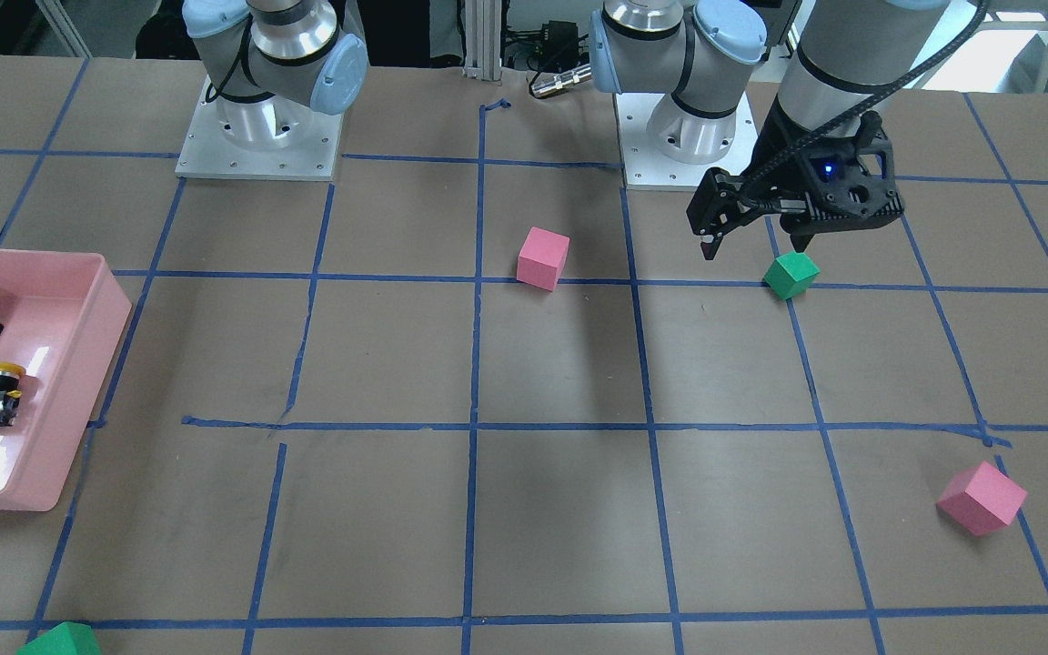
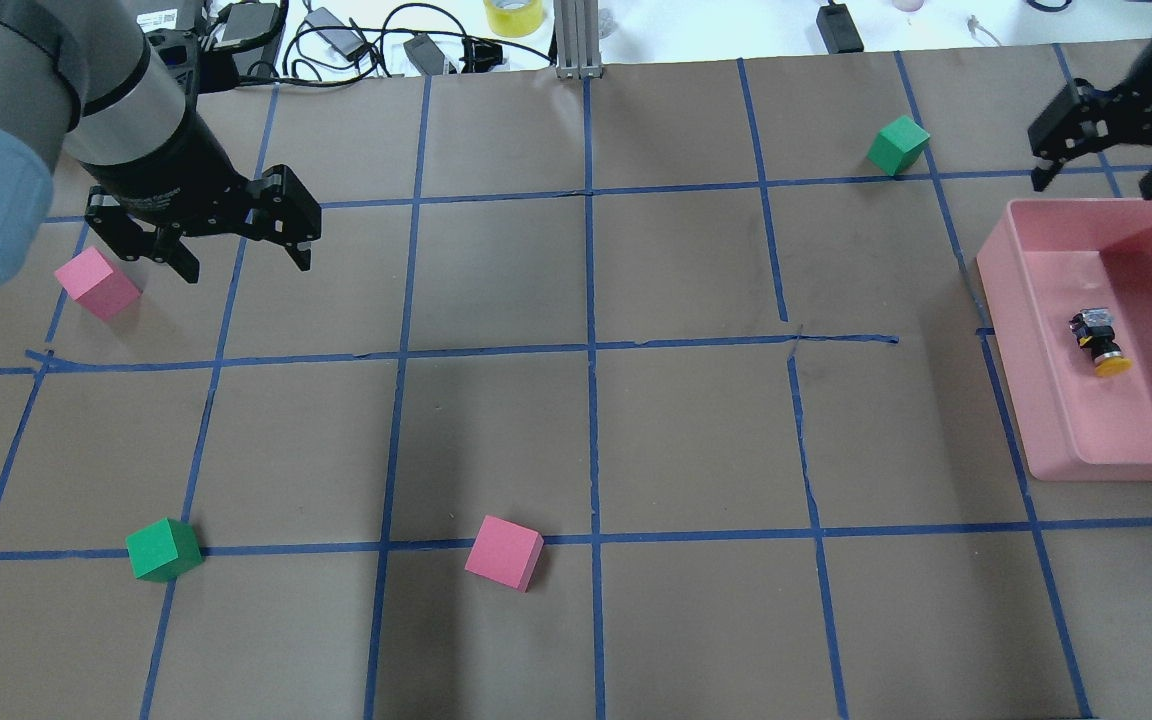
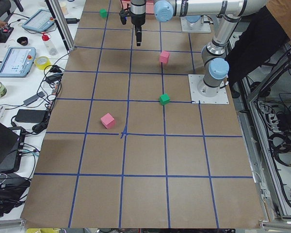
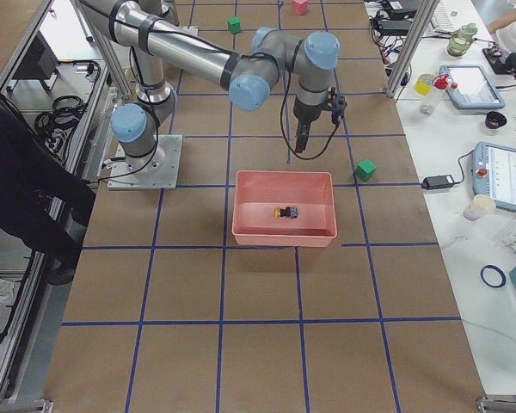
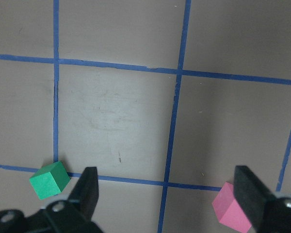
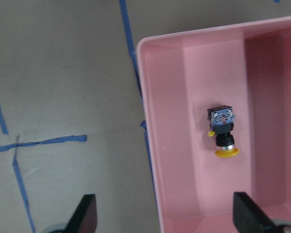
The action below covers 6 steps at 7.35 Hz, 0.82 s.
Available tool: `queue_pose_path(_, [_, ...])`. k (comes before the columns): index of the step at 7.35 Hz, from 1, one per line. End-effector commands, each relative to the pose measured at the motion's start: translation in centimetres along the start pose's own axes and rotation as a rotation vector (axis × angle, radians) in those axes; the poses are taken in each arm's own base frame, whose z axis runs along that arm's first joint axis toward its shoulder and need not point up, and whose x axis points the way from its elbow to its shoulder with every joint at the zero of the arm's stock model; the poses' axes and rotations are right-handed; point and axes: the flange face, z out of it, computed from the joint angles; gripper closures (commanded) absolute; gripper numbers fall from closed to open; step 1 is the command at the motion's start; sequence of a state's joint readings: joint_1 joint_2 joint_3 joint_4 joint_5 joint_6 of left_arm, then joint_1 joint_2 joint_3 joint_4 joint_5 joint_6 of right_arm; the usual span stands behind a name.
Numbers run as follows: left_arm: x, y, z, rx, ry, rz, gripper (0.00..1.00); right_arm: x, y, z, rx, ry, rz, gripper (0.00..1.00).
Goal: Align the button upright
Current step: 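Move the right gripper over the pink bin toward the yellow-capped button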
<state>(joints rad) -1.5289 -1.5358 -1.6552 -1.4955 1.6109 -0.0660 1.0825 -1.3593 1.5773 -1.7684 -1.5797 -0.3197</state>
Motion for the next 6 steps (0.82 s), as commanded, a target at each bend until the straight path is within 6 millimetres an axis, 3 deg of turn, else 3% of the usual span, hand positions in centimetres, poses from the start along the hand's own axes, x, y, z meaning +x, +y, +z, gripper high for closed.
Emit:
queue_pose_path(1, [-0.1,0.0,0.0,0.002,-0.003,-0.001,0.0,3.3,-2.2,6.3,0.074,0.038,-0.029,0.0])
queue_pose_path(3, [0.0,0.0,0.0,0.002,-0.003,0.001,0.0,5.8,-0.5,11.4,-0.012,-0.002,0.018,0.0])
queue_pose_path(6, [-0.1,0.0,0.0,0.002,-0.003,-0.001,0.0,7.2,0.0,14.1,0.002,0.031,0.028,0.0])
